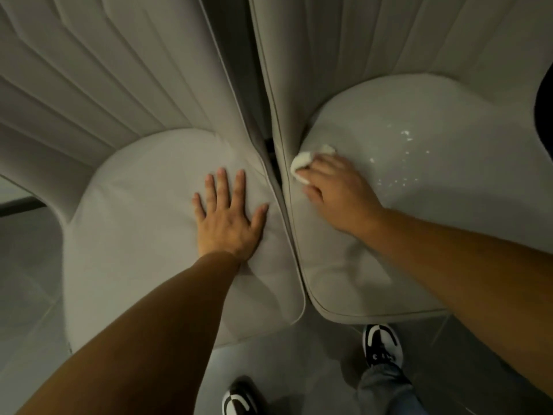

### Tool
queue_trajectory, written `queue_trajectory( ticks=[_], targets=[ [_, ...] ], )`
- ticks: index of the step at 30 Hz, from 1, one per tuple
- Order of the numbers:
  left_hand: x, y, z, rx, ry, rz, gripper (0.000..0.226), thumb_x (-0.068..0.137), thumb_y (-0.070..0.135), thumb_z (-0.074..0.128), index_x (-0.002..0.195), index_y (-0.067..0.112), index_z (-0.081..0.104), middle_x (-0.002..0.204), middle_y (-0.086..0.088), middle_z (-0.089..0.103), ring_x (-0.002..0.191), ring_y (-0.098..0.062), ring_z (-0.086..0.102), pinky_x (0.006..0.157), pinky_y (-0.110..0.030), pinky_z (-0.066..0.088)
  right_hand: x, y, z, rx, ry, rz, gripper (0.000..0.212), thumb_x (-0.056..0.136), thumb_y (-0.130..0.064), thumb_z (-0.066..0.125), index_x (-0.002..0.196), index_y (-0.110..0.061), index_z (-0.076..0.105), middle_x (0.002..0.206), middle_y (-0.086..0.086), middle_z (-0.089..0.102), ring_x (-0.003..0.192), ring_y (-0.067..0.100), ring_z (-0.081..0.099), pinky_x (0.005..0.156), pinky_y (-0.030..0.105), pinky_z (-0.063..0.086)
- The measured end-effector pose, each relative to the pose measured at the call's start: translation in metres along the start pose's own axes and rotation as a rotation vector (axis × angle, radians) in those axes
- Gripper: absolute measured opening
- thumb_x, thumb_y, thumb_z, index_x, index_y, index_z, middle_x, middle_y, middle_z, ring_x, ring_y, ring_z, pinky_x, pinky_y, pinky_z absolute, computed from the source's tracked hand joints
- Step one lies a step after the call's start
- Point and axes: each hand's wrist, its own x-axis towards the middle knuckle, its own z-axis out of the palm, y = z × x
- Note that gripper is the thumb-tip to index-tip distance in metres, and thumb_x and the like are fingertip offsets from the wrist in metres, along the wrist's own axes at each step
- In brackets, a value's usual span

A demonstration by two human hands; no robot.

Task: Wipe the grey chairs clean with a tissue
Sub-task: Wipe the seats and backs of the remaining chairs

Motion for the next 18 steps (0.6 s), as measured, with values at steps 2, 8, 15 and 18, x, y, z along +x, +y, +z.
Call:
queue_trajectory(
  ticks=[2, 8, 15, 18],
  targets=[
    [-0.001, 0.002, -0.003, 0.01, -0.029, -0.004, 0.079, 0.094, 0.079, 0.006, 0.16, 0.038, -0.008, 0.17, -0.003, -0.009, 0.155, -0.025, -0.015, 0.124, -0.055, -0.006, -0.021, -0.005, -0.011, 0.06, -0.104, -0.11, 0.029, 0.09, -0.02, 0.063, 0.119, -0.016, 0.069, 0.119, 0.009, 0.066, 0.112, 0.033, 0.059, 0.1, 0.046, 0.043],
    [-0.005, 0.007, -0.005, 0.006, -0.019, -0.121, 0.09, 0.089, 0.085, 0.007, 0.161, 0.032, -0.008, 0.168, -0.017, -0.01, 0.153, -0.036, -0.018, 0.122, -0.061, -0.006, -0.052, 0.013, -0.049, 0.086, -0.101, -0.072, 0.033, 0.082, -0.008, 0.067, 0.115, -0.013, 0.071, 0.099, 0.009, 0.07, 0.088, 0.031, 0.064, 0.077, 0.037, 0.055],
    [-0.002, 0.003, -0.003, 0.01, -0.007, -0.118, 0.09, 0.09, 0.084, 0.008, 0.161, 0.031, -0.004, 0.169, -0.013, -0.006, 0.154, -0.036, -0.013, 0.122, -0.061, -0.003, 0.019, 0.065, -0.053, 0.067, 0.161, 0.332, 0.032, 0.094, -0.026, 0.056, 0.122, -0.013, 0.065, 0.121, 0.014, 0.059, 0.11, 0.035, 0.057, 0.096, 0.036, 0.045],
    [-0.002, 0.004, -0.001, 0.018, 0.004, -0.12, 0.089, 0.09, 0.083, 0.007, 0.161, 0.03, -0.003, 0.169, -0.013, -0.005, 0.155, -0.035, -0.012, 0.123, -0.06, -0.004, 0.027, 0.054, -0.028, 0.107, 0.013, 0.428, 0.049, 0.093, -0.032, 0.058, 0.139, -0.017, 0.052, 0.142, 0.01, 0.047, 0.127, 0.03, 0.047, 0.109, 0.036, 0.038]
  ],
)
